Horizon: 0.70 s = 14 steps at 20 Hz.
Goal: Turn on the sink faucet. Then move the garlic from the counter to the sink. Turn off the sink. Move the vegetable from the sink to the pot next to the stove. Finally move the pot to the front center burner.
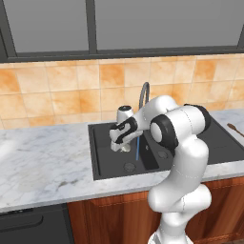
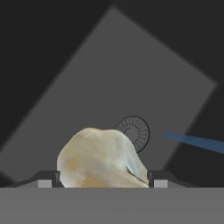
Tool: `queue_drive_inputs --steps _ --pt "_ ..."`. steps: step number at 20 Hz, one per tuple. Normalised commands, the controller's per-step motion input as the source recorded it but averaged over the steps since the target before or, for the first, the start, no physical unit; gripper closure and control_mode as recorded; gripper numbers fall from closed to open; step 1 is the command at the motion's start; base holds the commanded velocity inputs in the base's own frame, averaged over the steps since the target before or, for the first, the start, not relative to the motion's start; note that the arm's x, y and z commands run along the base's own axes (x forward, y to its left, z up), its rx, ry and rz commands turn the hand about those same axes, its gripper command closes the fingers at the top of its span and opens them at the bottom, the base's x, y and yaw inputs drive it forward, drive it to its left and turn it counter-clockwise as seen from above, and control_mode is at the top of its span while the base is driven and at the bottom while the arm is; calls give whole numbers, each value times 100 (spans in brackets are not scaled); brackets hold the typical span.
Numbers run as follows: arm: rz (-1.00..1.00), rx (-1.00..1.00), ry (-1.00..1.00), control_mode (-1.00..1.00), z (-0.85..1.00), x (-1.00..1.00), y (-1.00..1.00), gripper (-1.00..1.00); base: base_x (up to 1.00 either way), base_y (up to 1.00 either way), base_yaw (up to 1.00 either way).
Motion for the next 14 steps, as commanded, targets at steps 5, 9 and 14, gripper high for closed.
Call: queue_drive_inputs --steps 5,9,14 --pt "-11 -3 4 -100 -24 11 0 100 0 0 0" --pt "-10 -1 2 -100 -33 5 0 100 0 0 0" --pt "-9 0 3 -100 -32 11 0 100 0 0 0"
